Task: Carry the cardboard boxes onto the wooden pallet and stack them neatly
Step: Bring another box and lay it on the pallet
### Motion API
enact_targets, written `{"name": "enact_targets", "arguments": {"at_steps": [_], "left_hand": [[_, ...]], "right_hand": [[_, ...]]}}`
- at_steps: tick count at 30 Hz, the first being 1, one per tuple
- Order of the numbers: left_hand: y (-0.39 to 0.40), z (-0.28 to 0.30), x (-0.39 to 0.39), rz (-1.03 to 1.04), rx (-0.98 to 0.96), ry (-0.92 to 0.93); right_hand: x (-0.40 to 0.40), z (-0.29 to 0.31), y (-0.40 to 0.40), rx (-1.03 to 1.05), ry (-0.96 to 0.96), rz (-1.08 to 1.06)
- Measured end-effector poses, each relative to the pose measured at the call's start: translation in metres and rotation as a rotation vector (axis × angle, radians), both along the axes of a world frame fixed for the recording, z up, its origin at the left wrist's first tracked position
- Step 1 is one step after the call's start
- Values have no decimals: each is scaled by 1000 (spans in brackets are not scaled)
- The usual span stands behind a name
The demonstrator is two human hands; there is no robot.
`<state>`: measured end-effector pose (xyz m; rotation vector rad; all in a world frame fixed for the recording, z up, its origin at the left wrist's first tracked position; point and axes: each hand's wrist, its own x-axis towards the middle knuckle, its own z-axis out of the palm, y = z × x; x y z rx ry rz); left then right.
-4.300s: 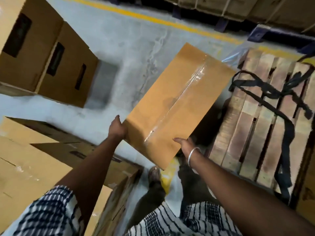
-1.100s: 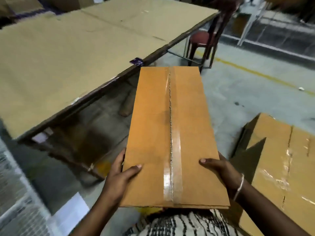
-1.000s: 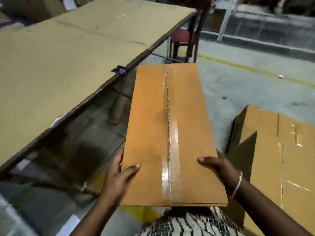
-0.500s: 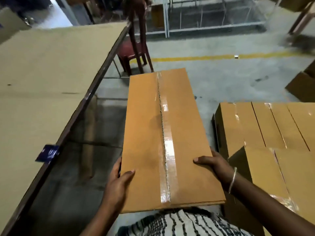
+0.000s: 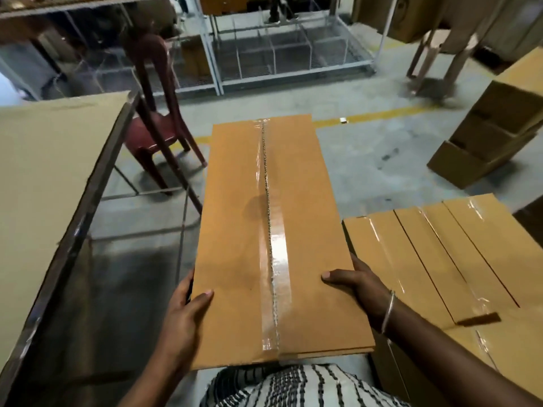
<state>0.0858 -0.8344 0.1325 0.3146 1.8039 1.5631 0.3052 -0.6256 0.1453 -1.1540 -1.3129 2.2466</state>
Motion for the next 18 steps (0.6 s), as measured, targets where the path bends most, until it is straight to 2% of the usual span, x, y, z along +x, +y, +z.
{"name": "enact_targets", "arguments": {"at_steps": [4, 9, 15, 18], "left_hand": [[86, 0, -82, -107, 24, 20], [211, 13, -157, -336, 14, 57], [363, 24, -198, -506, -12, 115], [463, 17, -213, -580, -26, 148]], "right_hand": [[-58, -2, 65, 22, 34, -112], [-101, 1, 141, 35, 44, -290], [-128, -11, 245, 13, 85, -474], [-137, -28, 325, -20, 112, -573]]}}
